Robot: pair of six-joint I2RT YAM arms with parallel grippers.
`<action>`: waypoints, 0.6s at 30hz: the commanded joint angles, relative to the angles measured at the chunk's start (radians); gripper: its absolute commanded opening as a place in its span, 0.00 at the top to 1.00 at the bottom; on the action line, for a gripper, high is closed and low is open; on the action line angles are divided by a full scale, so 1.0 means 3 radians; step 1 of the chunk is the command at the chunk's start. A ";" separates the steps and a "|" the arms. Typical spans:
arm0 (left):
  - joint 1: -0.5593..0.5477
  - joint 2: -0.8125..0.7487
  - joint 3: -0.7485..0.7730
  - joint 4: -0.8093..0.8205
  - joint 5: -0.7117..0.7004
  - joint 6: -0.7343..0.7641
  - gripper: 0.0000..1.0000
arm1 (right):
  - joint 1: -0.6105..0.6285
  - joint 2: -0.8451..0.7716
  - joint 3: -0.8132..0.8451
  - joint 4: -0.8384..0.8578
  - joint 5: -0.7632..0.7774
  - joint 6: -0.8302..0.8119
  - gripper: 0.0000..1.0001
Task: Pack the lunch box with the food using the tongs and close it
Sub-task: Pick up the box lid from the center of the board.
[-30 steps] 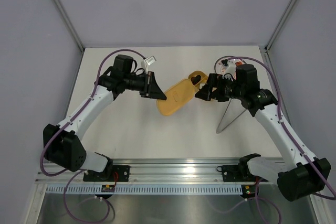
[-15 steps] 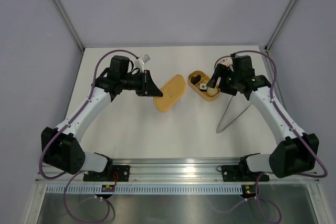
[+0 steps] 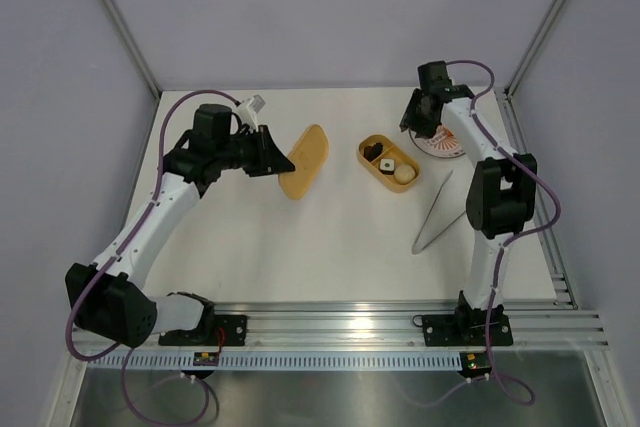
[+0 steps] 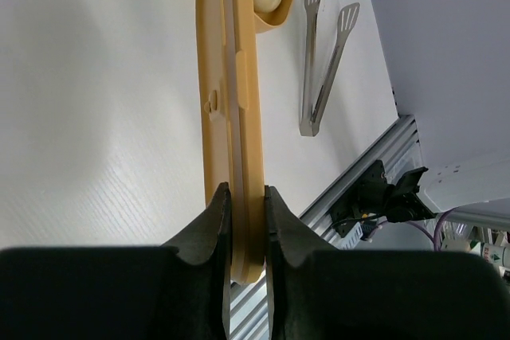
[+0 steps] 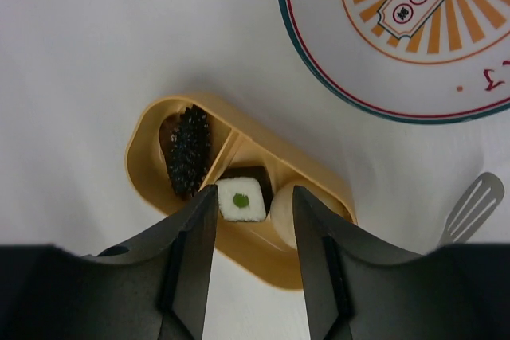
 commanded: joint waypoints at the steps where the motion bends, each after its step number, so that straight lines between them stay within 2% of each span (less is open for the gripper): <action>1: 0.0021 -0.0113 0.0132 0.0107 -0.0065 0.0023 1.00 | -0.0020 0.0397 0.0648 -0.0212 0.0099 0.0064 0.51; 4: 0.0021 -0.0047 0.0121 0.0189 0.0124 0.0013 1.00 | -0.0026 0.0709 0.0971 -0.0401 0.0023 0.0100 0.55; 6: 0.0021 0.0029 0.0162 0.0174 0.0390 0.0043 1.00 | -0.0020 0.0736 0.1110 -0.0407 -0.0176 0.0085 0.56; 10: 0.0031 0.0219 0.0295 0.0143 0.0743 0.0151 1.00 | -0.0020 0.0283 0.0707 -0.0004 -0.0611 -0.0099 0.53; 14: 0.0031 0.0377 0.0382 0.0108 0.1207 0.0217 1.00 | -0.0036 -0.0178 0.0201 0.0145 -0.1401 -0.0431 0.39; 18: 0.0041 0.0378 0.0377 -0.0106 0.1382 0.0497 1.00 | -0.0092 -0.0715 -0.0387 0.0349 -0.2006 -0.0834 0.32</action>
